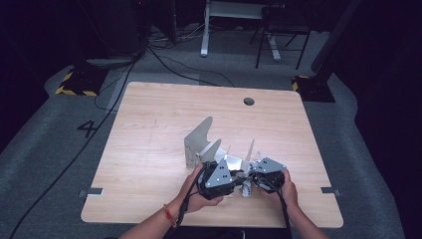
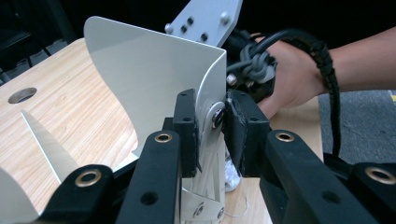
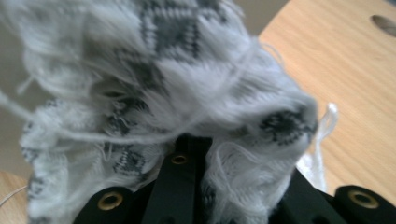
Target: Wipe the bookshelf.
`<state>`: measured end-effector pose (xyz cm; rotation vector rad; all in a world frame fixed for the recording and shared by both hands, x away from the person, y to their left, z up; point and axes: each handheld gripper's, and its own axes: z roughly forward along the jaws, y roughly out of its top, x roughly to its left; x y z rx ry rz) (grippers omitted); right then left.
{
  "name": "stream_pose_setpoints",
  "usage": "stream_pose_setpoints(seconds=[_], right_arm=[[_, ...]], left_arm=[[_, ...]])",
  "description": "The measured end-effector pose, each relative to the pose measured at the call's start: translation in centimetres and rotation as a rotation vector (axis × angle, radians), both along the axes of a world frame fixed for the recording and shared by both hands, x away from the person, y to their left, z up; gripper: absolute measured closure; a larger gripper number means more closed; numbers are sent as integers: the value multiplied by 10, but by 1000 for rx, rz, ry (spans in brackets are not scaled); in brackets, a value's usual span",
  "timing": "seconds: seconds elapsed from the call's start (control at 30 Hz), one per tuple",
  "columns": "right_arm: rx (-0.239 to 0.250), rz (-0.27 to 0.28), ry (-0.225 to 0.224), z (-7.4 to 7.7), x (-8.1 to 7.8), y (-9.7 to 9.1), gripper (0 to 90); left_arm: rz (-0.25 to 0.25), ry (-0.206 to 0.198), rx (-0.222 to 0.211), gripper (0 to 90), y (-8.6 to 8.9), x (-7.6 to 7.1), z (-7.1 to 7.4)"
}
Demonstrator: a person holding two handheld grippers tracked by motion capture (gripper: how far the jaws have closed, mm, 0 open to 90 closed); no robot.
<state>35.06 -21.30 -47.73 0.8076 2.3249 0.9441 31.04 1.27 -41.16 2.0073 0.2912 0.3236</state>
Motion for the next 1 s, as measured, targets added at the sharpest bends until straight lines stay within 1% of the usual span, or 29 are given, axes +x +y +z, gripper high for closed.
stream_pose_setpoints(seconds=[0.1, 0.17, 0.2, 0.23, 0.3, 0.37, 0.4, 0.43, 0.5, 0.57, 0.6, 0.7, 0.73, 0.77, 0.8, 0.83, 0.9, 1.0], right_arm=[[35, -4, -1, 8, -2, -11, 829], [46, -5, -4, 13, -3, -19, 828], [54, -6, 2, 16, -3, -23, 827], [59, -5, 0, 18, -3, -26, 827], [76, -10, 11, 21, -3, -30, 826], [78, -8, 10, 24, -4, -33, 825], [80, -6, 12, 25, -5, -34, 825], [79, -7, 9, 25, -6, -35, 825], [78, -9, 15, 26, -8, -37, 825], [77, -6, 20, 25, -9, -38, 825], [79, -4, 22, 25, -10, -39, 825], [77, -1, 23, 26, -12, -39, 823], [78, 0, 24, 26, -13, -39, 822], [77, 1, 24, 26, -13, -39, 822], [78, 3, 24, 27, -13, -39, 821], [76, 4, 24, 27, -13, -38, 821], [77, 6, 27, 27, -14, -37, 821], [73, 14, 30, 27, -15, -37, 819]], left_arm=[[2, 3, 0, 758, -6, 3, 0], [6, 11, 3, 763, -9, 8, 1], [15, 20, -1, 766, -12, 10, 1], [19, 15, 1, 767, -15, 12, 2], [24, 18, 4, 770, -21, 17, 2], [36, 24, -1, 770, -26, 20, 2], [32, 29, 0, 763, -27, 22, 2], [22, 38, 7, 730, -28, 22, 3], [20, 30, 25, 663, -29, 19, 6], [6, 17, 44, 597, -26, 15, 8], [1, 20, 42, 552, -24, 13, 10], [-17, 13, 20, 492, -14, 9, 18], [-11, 9, 13, 467, -11, 8, 21], [0, 0, 11, 450, -7, 7, 24], [4, -1, 5, 443, -4, 7, 26], [3, 3, -7, 434, 0, 5, 29], [-1, -15, -13, 423, 9, 2, 35], [12, -50, 1, 410, 23, -3, 41]])
